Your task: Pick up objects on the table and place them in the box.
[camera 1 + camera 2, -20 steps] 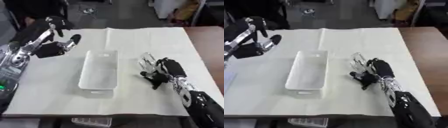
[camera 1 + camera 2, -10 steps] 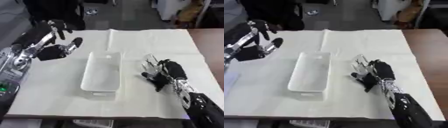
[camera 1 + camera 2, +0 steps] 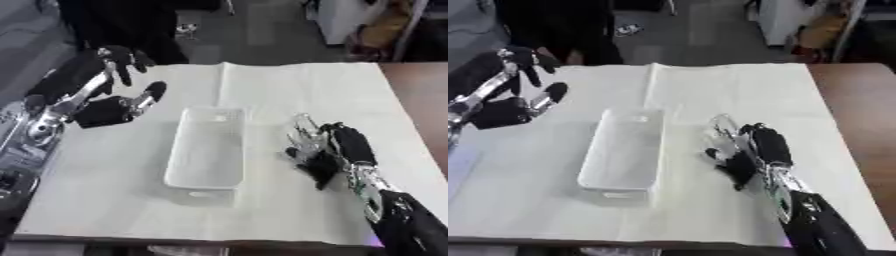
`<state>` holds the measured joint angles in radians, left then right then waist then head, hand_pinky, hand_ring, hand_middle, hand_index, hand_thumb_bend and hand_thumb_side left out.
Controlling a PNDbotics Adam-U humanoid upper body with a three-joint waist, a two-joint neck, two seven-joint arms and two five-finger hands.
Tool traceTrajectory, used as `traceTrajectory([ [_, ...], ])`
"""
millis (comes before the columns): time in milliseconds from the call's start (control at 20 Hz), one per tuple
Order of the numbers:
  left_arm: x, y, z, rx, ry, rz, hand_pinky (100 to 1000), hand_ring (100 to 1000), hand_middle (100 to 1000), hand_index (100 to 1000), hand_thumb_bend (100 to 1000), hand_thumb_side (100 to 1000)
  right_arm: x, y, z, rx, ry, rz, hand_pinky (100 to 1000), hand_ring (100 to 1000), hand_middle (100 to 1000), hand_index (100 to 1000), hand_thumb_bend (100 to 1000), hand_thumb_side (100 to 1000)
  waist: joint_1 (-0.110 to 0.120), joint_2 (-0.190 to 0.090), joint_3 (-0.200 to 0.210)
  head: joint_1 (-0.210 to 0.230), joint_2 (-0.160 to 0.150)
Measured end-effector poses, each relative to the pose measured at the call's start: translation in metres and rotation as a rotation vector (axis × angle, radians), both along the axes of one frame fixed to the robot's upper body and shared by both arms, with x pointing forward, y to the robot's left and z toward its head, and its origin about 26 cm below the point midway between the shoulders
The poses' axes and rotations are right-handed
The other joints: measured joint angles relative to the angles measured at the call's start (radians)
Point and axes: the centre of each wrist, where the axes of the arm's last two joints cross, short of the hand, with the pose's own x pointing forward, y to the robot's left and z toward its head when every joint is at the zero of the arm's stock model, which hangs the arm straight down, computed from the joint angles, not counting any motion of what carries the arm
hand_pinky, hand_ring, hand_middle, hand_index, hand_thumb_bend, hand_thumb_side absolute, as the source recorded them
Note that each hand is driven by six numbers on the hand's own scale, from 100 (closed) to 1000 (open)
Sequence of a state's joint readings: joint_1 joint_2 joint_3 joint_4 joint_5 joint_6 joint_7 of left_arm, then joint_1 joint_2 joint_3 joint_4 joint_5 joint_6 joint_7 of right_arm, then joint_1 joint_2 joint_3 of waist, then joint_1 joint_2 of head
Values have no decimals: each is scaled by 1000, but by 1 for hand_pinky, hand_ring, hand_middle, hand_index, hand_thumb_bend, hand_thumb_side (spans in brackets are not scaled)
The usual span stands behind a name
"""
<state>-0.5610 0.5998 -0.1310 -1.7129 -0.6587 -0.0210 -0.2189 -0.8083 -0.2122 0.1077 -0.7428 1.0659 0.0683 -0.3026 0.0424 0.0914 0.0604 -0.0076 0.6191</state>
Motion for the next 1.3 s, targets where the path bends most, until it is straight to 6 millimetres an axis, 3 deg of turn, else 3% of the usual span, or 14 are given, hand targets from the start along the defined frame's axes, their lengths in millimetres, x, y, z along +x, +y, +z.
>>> traceTrajectory([
  [300, 0, -1, 2, 1, -4, -3, 325, 555, 667, 827, 228, 1000, 2, -1, 2, 12, -31, 21, 100, 108, 355, 620, 761, 658, -1, 6, 3, 5, -1],
  [400, 0, -1, 2, 1, -4, -3, 326, 555, 667, 827, 227, 1000, 2, -2, 1, 25, -51, 35, 100, 100, 271, 481, 776, 702, -1, 8, 3, 8, -1],
  [500, 0, -1, 2, 1, -4, -3, 326, 554, 667, 826, 227, 1000, 1, -3, 0, 61, -82, 52, 100, 100, 230, 431, 732, 705, -1, 12, 3, 8, -1],
  [750, 0, -1, 2, 2, -3, -5, 327, 555, 667, 827, 228, 1000, 1, -4, 0, 176, -171, 92, 100, 100, 240, 425, 823, 641, -1, 12, 3, 9, -1],
  [1100, 0, -1, 1, 3, -2, -6, 328, 555, 668, 827, 227, 1000, 2, -9, 11, 278, -250, 141, 100, 100, 233, 344, 831, 603, -1, 11, -3, 10, -1],
  [1300, 0, -1, 1, 3, -2, -6, 329, 556, 669, 827, 227, 1000, 3, -6, 17, 318, -279, 172, 100, 100, 229, 351, 828, 598, -1, 10, -6, 15, -1],
])
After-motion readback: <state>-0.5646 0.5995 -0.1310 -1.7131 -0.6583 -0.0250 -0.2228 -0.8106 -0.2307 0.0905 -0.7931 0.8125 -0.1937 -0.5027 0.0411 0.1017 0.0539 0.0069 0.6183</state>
